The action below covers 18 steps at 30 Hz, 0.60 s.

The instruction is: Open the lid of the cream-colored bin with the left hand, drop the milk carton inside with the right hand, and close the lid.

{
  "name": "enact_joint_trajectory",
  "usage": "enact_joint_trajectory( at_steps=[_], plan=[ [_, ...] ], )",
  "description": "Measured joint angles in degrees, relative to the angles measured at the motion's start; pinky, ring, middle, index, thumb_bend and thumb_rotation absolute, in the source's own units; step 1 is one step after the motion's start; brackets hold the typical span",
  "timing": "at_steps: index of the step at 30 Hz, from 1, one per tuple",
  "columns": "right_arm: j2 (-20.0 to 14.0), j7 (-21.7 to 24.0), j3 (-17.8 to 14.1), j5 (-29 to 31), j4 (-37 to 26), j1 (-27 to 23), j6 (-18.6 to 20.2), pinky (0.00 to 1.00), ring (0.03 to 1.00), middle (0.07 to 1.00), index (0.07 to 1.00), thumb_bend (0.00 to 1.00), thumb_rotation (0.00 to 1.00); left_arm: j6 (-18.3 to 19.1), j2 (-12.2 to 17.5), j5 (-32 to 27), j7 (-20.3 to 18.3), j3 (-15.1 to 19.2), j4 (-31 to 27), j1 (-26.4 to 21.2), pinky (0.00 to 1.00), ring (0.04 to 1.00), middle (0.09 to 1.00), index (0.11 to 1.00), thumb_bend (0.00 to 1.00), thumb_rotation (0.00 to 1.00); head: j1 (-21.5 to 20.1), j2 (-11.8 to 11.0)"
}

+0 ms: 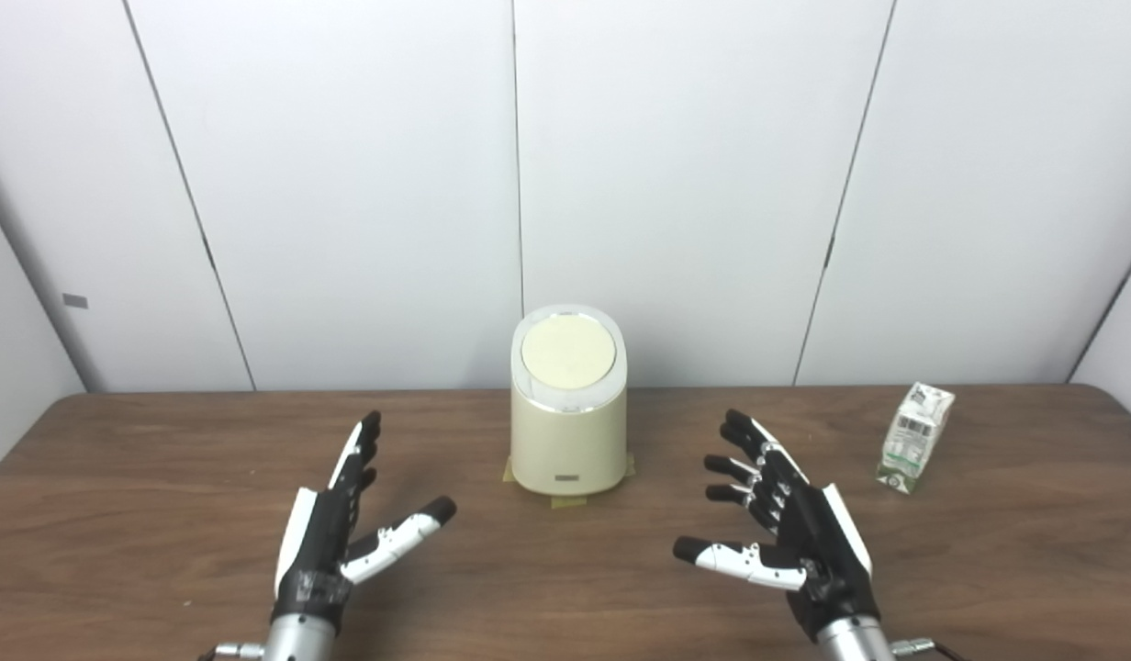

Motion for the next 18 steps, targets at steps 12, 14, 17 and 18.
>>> enact_joint_trajectory(
  at_steps=[12, 14, 17, 18],
  plan=[
    [0.08, -0.26, 0.08, -0.32, 0.41, -0.39, -0.33, 0.7, 0.808, 0.907, 0.893, 0.73, 0.1, 11.88, 0.1, 8.4, 1.29, -4.38, 6.29, -20.9, 0.99, 1.0, 1.0, 1.0, 1.0, 0.46, 0.53, -0.18],
    [0.09, -0.31, 0.13, -0.35, 0.4, -0.46, -0.34, 0.69, 0.808, 0.907, 0.895, 0.72, 0.1, 13.48, -0.79, 10.48, 2.58, -5.52, 7.93, -21.59, 0.99, 1.0, 1.0, 1.0, 1.0, 0.47, 0.62, -0.18],
    [0.16, -0.36, 0.22, -0.36, 0.4, -0.56, -0.43, 0.69, 0.807, 0.905, 0.894, 0.73, 0.11, 15.01, -1.36, 12.14, 3.4, -6.29, 9.53, -22.15, 1.0, 1.0, 1.0, 1.0, 1.0, 0.48, 0.62, -0.18],
    [0.15, -0.39, 0.21, -0.36, 0.4, -0.56, -0.43, 0.69, 0.807, 0.904, 0.893, 0.73, 0.11, 15.21, -1.56, 12.66, 3.79, -6.31, 10.14, -22.59, 1.0, 1.0, 1.0, 1.0, 1.0, 0.48, 0.62, -0.18]
  ],
)
